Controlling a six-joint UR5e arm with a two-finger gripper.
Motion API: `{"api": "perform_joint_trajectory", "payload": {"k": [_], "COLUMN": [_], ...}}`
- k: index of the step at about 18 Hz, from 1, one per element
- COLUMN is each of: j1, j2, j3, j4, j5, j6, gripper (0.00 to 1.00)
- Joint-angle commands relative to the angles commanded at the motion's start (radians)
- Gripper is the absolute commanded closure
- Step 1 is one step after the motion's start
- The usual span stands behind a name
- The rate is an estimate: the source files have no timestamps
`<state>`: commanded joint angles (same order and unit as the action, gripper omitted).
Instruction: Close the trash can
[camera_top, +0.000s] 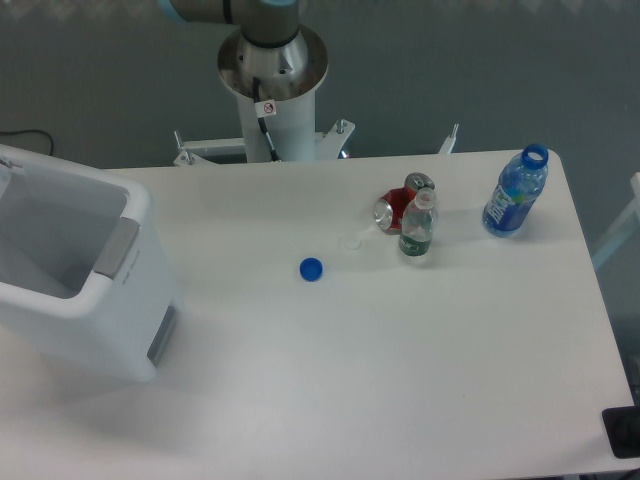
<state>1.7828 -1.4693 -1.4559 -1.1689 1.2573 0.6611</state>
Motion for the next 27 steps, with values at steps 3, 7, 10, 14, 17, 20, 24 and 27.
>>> {"api": "perform_joint_trajectory", "payload": {"k": [3,7,10,14,17,20,24,27], "j1": [-0.084,-0.106,-0.115,-0.118,-0.118,-0.117,-0.115,-0.108], "j2": [-0.064,-0.114,-0.129,-0.129,-0.128,-0.128,-0.129,-0.128], "j3": [0.026,0.069,0.098,0.107,0.118,0.117,0.112,0.111], "j4": [-0.006,-0.006,-0.008,-0.011,-0.021,-0.022,-0.022,-0.022], "j5": [0.154,0.194,0.226,0.284,0.318,0.346,0.367,0.378], "j6": [-0.012,-0.041,-0.060,-0.089,-0.113,-0.121,-0.141,-0.143], "gripper": [1.00,1.00,1.00,1.00,1.00,1.00,1.00,1.00]}}
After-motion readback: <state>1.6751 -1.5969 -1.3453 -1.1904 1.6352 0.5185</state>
